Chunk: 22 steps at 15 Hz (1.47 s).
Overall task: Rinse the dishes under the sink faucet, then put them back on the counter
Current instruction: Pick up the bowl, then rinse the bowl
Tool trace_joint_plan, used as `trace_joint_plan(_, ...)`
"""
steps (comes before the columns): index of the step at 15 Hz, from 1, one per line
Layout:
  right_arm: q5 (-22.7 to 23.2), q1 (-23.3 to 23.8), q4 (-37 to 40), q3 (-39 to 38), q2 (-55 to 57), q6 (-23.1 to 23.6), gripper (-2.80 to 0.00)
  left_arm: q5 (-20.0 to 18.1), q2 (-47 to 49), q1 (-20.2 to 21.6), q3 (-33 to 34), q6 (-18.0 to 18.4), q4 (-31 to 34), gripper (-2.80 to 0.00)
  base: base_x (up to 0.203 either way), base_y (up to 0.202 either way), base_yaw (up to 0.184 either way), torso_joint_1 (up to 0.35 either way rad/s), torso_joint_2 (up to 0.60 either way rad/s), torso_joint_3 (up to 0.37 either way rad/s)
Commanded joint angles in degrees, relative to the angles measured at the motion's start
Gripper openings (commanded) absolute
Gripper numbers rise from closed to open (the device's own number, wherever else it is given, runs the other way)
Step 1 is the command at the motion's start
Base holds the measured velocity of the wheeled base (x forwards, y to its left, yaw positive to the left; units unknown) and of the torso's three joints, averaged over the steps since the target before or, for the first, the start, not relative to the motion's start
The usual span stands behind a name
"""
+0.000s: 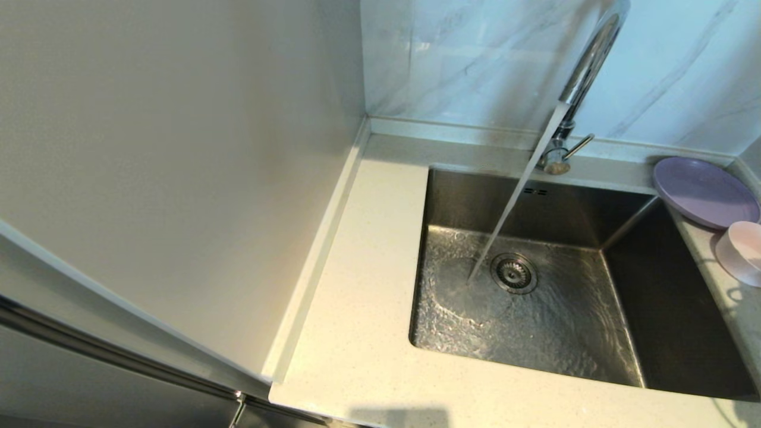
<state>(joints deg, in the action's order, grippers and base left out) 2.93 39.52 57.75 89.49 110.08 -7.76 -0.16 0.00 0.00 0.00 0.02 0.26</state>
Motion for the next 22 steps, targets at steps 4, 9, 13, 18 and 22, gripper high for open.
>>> trace_joint_plan(4,0.20,-0.95,0.35,-11.85,-15.49,11.87,-2.80,-0.03,0.00,0.00,0.00,-0.02,0.00,-2.80,0.000,0.000,0.000,0.000,0.00,0.000)
trace_joint_plan(9,1.05,-14.66,0.38,-15.80,-25.95,25.56,-2.80,-0.01,0.00,0.00,0.00,-0.02,0.00,-2.80,0.000,0.000,0.000,0.000,0.00,0.000)
trace_joint_plan(13,2.71,-33.11,-0.30,-15.74,-29.07,31.29,-2.80,-0.01,0.00,0.00,0.00,-0.02,0.00,-2.80,0.000,0.000,0.000,0.000,0.00,0.000)
trace_joint_plan(18,2.60,-51.78,-14.51,-17.77,-26.91,34.70,-2.80,-0.01,0.00,0.00,0.00,-0.02,0.00,-2.80,0.000,0.000,0.000,0.000,0.00,0.000)
trace_joint_plan(22,2.06,-60.81,-19.01,-13.27,-21.34,38.40,-2.80,-0.01,0.00,0.00,0.00,-0.02,0.00,-2.80,0.000,0.000,0.000,0.000,0.00,0.000)
